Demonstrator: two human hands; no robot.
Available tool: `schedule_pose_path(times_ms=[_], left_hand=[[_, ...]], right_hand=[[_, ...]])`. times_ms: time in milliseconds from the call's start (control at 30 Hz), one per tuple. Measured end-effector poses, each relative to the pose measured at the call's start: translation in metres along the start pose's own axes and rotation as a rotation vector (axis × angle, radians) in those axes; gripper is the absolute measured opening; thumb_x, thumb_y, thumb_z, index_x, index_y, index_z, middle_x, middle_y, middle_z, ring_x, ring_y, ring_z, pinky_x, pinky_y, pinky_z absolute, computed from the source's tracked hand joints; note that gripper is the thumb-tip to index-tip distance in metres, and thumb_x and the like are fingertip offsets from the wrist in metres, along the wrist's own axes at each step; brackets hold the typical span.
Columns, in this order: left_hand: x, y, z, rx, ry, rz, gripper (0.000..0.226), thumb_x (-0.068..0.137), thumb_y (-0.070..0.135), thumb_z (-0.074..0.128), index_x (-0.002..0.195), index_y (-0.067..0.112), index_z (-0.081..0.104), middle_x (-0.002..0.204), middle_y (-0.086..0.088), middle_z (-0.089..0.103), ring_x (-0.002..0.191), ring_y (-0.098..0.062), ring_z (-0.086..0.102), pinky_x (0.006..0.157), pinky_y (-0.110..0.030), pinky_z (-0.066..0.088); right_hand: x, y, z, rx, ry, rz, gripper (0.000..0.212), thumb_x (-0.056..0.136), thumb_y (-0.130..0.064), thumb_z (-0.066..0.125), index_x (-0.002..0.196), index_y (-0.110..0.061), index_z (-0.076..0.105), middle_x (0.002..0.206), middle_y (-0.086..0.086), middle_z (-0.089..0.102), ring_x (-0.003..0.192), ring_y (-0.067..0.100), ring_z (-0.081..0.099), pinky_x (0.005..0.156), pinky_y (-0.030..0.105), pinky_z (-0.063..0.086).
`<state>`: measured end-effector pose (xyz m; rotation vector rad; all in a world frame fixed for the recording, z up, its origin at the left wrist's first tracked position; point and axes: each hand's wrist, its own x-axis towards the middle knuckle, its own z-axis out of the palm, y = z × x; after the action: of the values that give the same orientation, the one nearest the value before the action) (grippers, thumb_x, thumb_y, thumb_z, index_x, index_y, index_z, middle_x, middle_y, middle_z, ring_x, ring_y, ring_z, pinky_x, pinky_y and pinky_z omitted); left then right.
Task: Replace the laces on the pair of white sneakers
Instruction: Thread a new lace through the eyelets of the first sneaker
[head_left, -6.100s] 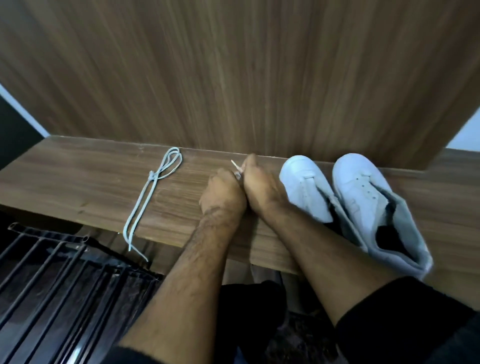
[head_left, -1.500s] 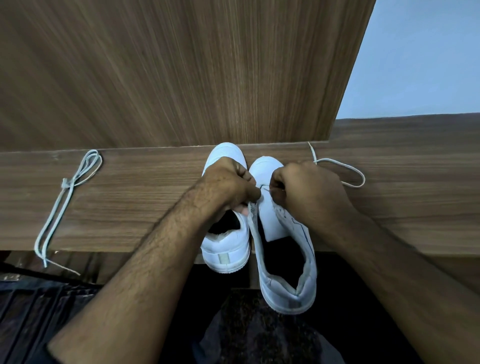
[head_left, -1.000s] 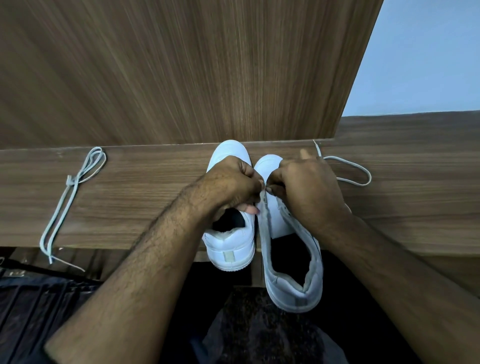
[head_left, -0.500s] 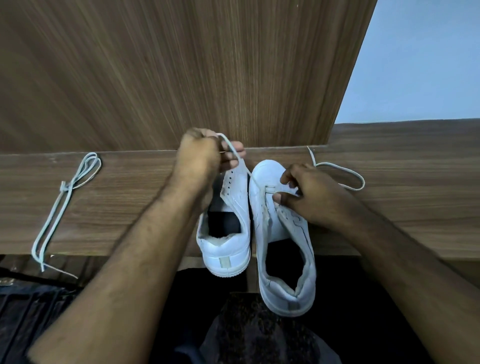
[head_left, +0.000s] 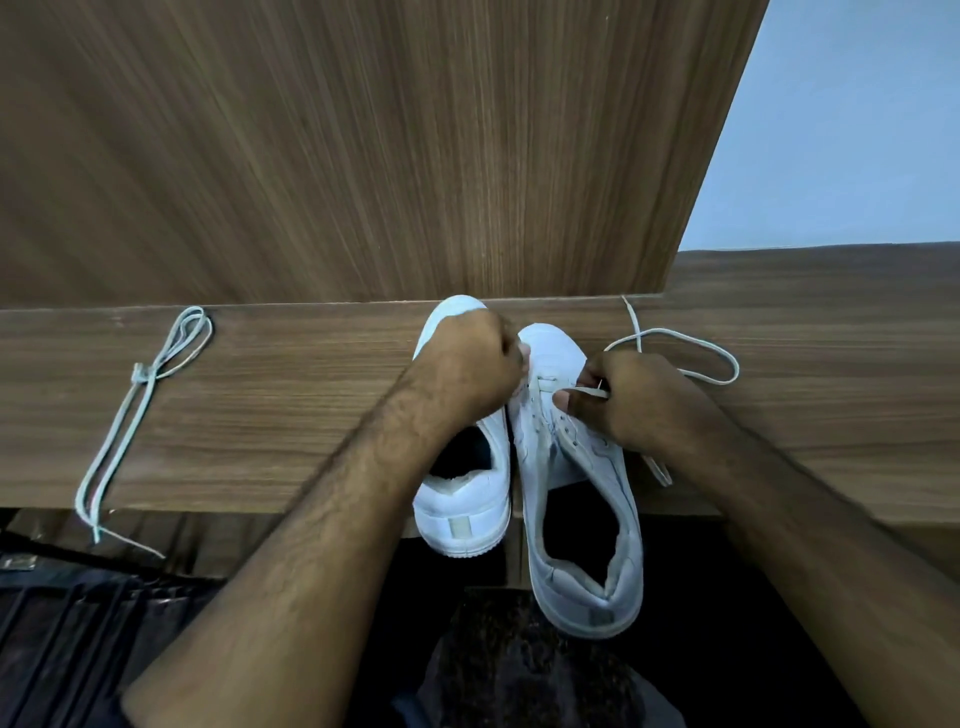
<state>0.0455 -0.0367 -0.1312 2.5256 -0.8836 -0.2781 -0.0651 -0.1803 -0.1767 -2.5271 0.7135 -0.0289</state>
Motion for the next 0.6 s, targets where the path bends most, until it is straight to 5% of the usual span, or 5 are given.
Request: schedule_pose_path(times_ms=[133, 200, 433, 600], left_hand=[[0.006, 0.010, -0.015, -1.068, 0.383, -0.128, 0.033, 0.104, 0.015, 0.047, 0.074, 0.019, 0.060, 0.070, 0.002, 0.060, 0.065, -0.012, 0.052, 0.066, -0.029, 0.042], [0.010, 0.015, -0.018, -1.285, 0.504, -0.066, 0.034, 0.106, 0.015, 0.046, 0.074, 0.017, 0.057, 0.073, -0.001, 0.064, 0.069, -0.013, 0.056, 0.070, -0.030, 0.050], [0.001, 0.039, -0.016, -1.059, 0.694, 0.226, 0.027, 0.106, 0.021, 0.048, 0.085, 0.012, 0.062, 0.101, -0.003, 0.075, 0.103, -0.011, 0.069, 0.091, -0.019, 0.047], [-0.006, 0.045, -0.018, -1.049, 0.731, 0.318, 0.027, 0.107, 0.020, 0.047, 0.086, 0.009, 0.061, 0.102, -0.007, 0.074, 0.106, -0.017, 0.068, 0.096, -0.025, 0.048]], right_hand=[[0.007, -0.002, 0.001, 0.015, 0.023, 0.004, 0.034, 0.078, -0.054, 0.074, 0.079, -0.023, 0.061, 0.073, -0.009, 0.061, 0.077, 0.017, 0.061, 0.068, 0.032, 0.046], [0.012, -0.003, 0.003, 0.028, 0.067, 0.003, 0.037, 0.074, -0.055, 0.078, 0.080, -0.024, 0.060, 0.075, -0.010, 0.060, 0.078, 0.016, 0.060, 0.069, 0.032, 0.044], [0.022, -0.011, -0.003, -0.006, 0.196, -0.003, 0.031, 0.082, -0.057, 0.071, 0.089, -0.027, 0.063, 0.079, -0.013, 0.055, 0.077, 0.011, 0.054, 0.071, 0.029, 0.040], [0.007, 0.000, -0.028, 0.356, 0.171, -0.064, 0.028, 0.091, -0.043, 0.068, 0.074, -0.021, 0.066, 0.059, -0.009, 0.054, 0.055, 0.004, 0.050, 0.057, 0.026, 0.038]])
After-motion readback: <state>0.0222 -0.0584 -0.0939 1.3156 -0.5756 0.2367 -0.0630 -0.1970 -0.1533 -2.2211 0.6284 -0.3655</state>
